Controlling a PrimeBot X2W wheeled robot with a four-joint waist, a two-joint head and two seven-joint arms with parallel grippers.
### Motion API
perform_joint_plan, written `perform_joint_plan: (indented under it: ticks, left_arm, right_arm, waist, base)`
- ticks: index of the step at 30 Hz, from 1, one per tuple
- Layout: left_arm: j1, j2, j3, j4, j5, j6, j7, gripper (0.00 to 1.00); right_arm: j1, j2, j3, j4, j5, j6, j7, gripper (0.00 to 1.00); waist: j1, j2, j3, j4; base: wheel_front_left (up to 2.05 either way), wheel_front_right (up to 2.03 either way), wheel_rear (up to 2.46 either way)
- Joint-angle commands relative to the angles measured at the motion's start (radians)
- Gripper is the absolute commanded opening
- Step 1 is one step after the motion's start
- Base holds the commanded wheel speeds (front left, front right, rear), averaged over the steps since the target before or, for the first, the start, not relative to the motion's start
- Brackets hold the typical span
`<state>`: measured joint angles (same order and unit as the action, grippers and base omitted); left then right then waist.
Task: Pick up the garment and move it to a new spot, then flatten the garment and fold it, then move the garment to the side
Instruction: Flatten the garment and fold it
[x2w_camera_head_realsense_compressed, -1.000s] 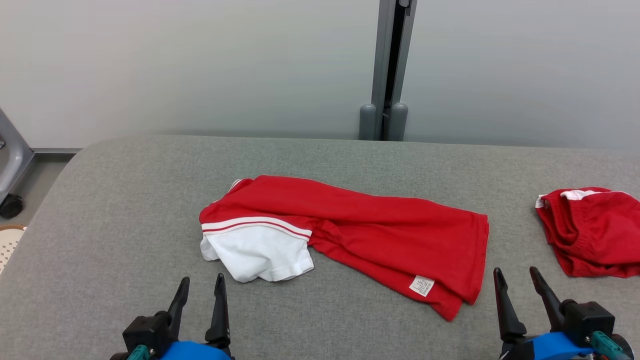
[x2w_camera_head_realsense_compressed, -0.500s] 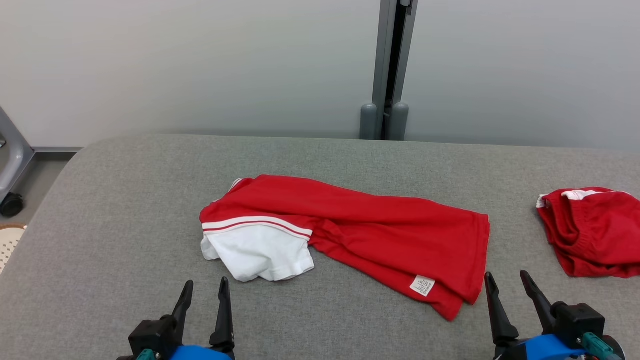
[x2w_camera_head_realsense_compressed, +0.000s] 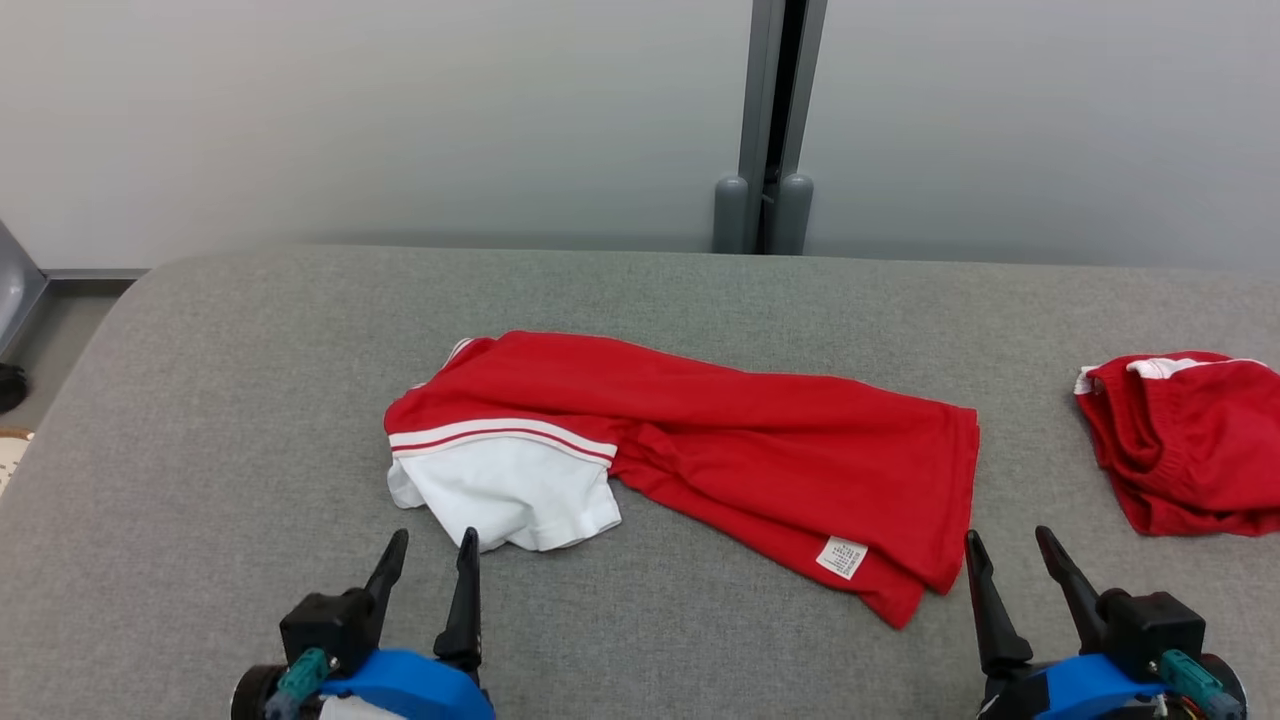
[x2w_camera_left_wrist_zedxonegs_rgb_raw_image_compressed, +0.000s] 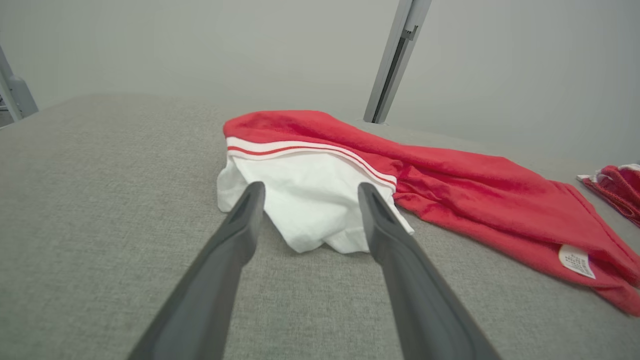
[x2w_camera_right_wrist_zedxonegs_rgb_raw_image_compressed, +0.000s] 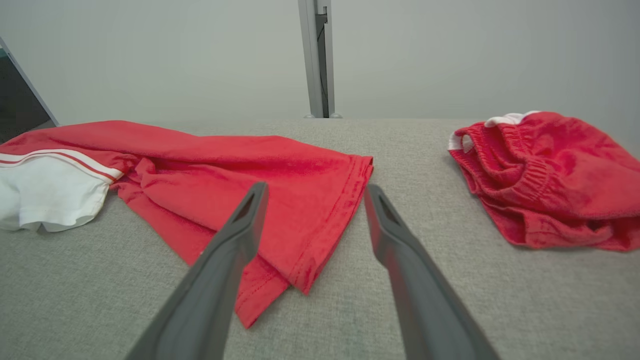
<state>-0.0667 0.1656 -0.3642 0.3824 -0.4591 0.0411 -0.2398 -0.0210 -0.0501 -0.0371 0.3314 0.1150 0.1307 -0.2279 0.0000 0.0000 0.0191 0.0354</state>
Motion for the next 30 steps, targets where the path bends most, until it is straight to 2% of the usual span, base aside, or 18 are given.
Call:
perform_joint_plan:
  ticks: [1,6,14,24,25,27,28,29,30]
  left_arm:
    - [-0.038,0.005,0.002,0.023,-0.005,-0.009,0.011,1.0]
    - [-0.12,-0.006,0.014,0.152,-0.05,-0.045,0.072,1.0]
    - [-0.226,-0.05,0.054,0.291,-0.151,-0.112,0.072,1.0]
    - [-0.3,-0.066,0.05,0.405,-0.172,-0.137,0.037,1.0]
    - [-0.303,-0.067,0.045,0.405,-0.17,-0.14,0.031,0.92]
    - [-0.309,-0.068,0.036,0.4,-0.164,-0.148,0.019,0.45]
    - [-0.312,-0.069,0.031,0.397,-0.163,-0.15,0.015,0.31]
    - [-0.313,-0.07,0.025,0.396,-0.163,-0.154,0.011,0.0]
    - [-0.314,-0.071,0.022,0.397,-0.165,-0.156,0.008,0.0]
  right_arm:
    - [-0.021,-0.001,0.004,-0.008,-0.004,0.0,0.003,1.0]
    - [-0.045,-0.001,0.015,-0.02,-0.017,0.0,0.013,1.0]
    - [-0.065,-0.001,0.014,-0.036,-0.035,0.0,0.023,1.0]
    - [-0.079,-0.001,0.016,-0.032,-0.036,0.0,0.027,1.0]
    - [-0.08,-0.001,0.015,-0.031,-0.036,0.0,0.027,1.0]
    - [-0.079,-0.001,0.012,-0.028,-0.036,0.0,0.025,1.0]
    - [-0.079,-0.001,0.012,-0.027,-0.035,0.0,0.024,1.0]
    - [-0.079,-0.001,0.011,-0.026,-0.035,0.0,0.023,1.0]
    - [-0.079,-0.001,0.012,-0.024,-0.033,0.0,0.023,1.0]
  waist:
    - [0.0,0.0,0.013,-0.001]
    - [0.0,0.0,0.059,-0.019]
    - [0.0,0.0,0.113,-0.036]
    - [0.0,0.0,0.125,-0.045]
    - [0.0,0.0,0.125,-0.044]
    - [0.0,0.0,0.124,-0.042]
    - [0.0,0.0,0.124,-0.041]
    - [0.0,0.0,0.123,-0.04]
    - [0.0,0.0,0.122,-0.04]
  base:
    - [0.0,0.0,0.0]
    - [0.0,0.0,0.0]
    - [0.0,0.0,0.0]
    - [0.0,0.0,0.0]
    - [0.0,0.0,0.0]
    - [0.0,0.0,0.0]
    - [0.0,0.0,0.0]
    - [0.0,0.0,0.0]
    - [0.0,0.0,0.0]
